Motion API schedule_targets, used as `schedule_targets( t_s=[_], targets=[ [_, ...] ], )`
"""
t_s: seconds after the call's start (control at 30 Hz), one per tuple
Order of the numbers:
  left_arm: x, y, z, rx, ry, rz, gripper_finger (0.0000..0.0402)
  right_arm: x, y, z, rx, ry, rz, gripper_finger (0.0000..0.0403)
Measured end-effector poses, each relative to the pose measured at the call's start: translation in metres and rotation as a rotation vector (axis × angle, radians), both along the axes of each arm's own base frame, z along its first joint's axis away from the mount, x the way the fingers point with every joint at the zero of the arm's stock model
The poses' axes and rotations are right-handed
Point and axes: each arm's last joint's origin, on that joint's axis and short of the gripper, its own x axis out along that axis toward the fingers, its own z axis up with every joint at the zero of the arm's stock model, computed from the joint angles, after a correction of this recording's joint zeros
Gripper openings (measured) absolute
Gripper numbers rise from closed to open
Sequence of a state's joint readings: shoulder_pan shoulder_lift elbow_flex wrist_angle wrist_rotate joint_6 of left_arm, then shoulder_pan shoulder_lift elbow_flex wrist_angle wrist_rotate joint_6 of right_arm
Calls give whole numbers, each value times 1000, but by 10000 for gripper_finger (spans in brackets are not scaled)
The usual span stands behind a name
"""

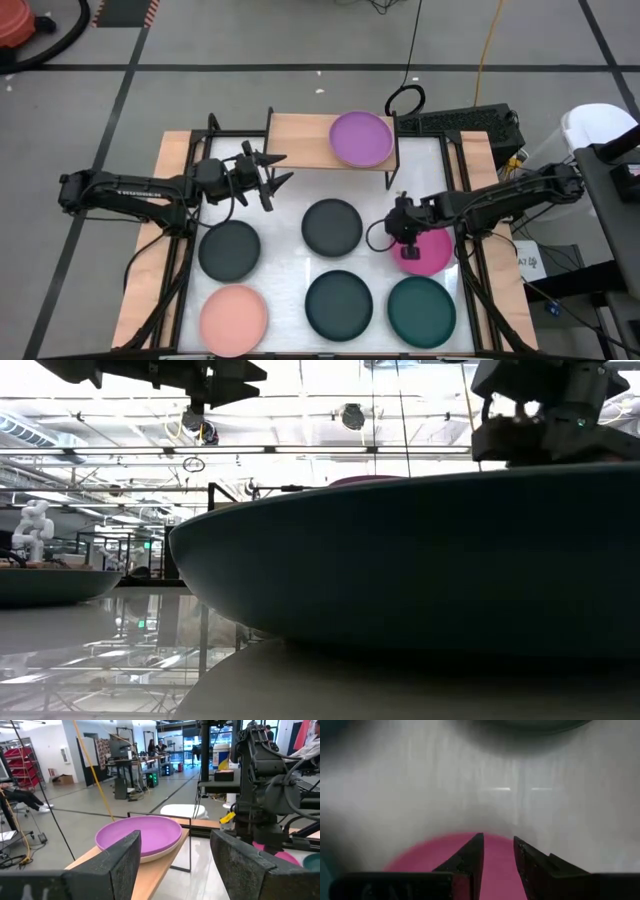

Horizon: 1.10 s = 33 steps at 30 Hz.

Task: Place and stack plates onto a shelf
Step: Stack the pink plate on top of the purple plate on the shelf

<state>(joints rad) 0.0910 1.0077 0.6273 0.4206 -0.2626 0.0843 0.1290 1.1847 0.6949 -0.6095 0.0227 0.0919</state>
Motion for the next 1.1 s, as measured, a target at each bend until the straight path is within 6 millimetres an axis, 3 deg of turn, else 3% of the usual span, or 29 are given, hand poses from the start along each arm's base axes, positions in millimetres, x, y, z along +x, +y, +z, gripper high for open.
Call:
schedule_targets(
  t_s=[0.4, 0.73, 0.97, 1.1],
  targets=[
    [0, 0, 0, 9, 5, 1, 243, 6, -23, -20, -92, 134, 186, 89],
    [0, 0, 0, 9, 10, 1, 243, 12, -33, -39, -81, 221, 179, 87],
    [0, 0, -1, 9, 17, 1, 243, 12, -37, -33, -114, 191, 161, 13],
    [0, 0, -1, 9, 20, 1, 243, 9, -41, -27, -119, 161, 120, 4]
  ],
)
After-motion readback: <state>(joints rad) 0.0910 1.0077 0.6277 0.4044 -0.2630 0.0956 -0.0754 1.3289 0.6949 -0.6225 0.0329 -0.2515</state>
